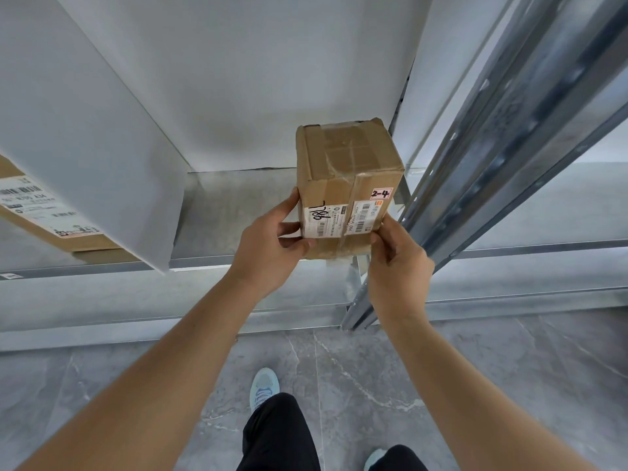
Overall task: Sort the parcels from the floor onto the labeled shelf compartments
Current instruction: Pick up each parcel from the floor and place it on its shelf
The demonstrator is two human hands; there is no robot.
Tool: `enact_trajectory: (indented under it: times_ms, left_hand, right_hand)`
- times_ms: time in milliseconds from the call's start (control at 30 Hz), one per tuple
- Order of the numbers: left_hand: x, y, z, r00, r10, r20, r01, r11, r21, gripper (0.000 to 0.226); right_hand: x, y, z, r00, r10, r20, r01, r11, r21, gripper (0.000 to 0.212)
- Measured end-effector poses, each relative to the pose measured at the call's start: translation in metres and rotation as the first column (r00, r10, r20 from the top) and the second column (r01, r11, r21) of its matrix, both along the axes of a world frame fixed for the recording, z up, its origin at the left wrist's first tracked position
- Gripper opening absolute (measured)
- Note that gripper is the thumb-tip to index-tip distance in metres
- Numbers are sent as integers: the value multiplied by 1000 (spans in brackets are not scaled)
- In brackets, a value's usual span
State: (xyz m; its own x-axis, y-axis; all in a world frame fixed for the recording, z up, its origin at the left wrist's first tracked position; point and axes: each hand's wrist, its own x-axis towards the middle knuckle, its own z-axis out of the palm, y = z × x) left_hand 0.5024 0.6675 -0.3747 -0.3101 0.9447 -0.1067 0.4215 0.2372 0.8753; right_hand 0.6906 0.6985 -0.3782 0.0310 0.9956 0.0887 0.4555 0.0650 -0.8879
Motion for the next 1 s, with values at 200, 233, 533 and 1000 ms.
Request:
enact_trajectory:
  times_ms: [200, 233, 533, 1000]
  left_hand:
    - [-6, 14, -1, 1000, -11, 15, 11, 999, 33, 81]
    - [-8, 16, -2, 1000, -11, 16, 11, 999, 35, 81]
    - [-13, 36, -1, 999, -9, 44, 7, 999, 45, 81]
    - [-9, 34, -5, 996, 35, 88, -40, 998, 54, 86]
  right_hand:
    - [-5, 8, -1, 999, 31, 40, -30, 999, -28, 59]
    - [-6, 9, -1, 997, 40, 60, -38, 999, -36, 61]
    - [-13, 22, -6, 994, 43, 100, -31, 992, -119, 75]
    - [-22, 20, -5, 994, 51, 96, -33, 982, -184, 84]
